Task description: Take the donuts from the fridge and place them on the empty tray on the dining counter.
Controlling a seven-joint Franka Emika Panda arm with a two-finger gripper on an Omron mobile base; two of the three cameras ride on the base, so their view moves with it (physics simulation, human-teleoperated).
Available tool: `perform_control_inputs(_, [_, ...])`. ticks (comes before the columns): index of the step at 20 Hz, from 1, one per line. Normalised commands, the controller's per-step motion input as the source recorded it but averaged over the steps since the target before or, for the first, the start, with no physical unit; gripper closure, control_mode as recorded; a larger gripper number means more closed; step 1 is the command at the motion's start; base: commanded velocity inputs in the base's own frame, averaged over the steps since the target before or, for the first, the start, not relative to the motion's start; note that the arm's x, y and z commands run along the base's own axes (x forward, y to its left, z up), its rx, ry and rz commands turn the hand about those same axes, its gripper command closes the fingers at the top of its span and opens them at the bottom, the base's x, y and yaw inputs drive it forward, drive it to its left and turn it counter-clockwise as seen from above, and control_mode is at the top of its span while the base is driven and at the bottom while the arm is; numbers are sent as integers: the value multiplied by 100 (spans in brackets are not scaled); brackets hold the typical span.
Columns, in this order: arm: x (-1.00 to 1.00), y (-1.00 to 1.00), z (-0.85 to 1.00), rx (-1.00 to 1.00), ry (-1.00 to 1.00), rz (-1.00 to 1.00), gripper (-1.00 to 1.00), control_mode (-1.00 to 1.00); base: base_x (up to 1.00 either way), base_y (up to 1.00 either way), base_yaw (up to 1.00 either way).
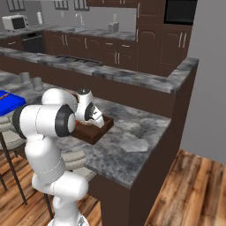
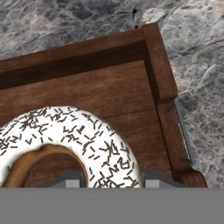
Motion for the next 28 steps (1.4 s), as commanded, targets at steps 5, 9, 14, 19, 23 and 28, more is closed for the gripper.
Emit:
perform_control_inputs(5, [1,2,-17,0,2,0,100,-100,0,0,0])
perform_control_inputs(9, [1,0,-36,0,0,0,100,-100,0,0,0])
perform_control_inputs(14, [18,0,-37,0,0,0,100,-100,0,0,0])
perform_control_inputs(19, [48,1,-24,-1,-1,0,-100,-100,0,0,0])
perform_control_inputs(23, [1,0,1,2,0,0,-100,-100,0,0,0])
perform_control_inputs(28, [-27,0,52,6,-6,0,-100,-100,0,0,0])
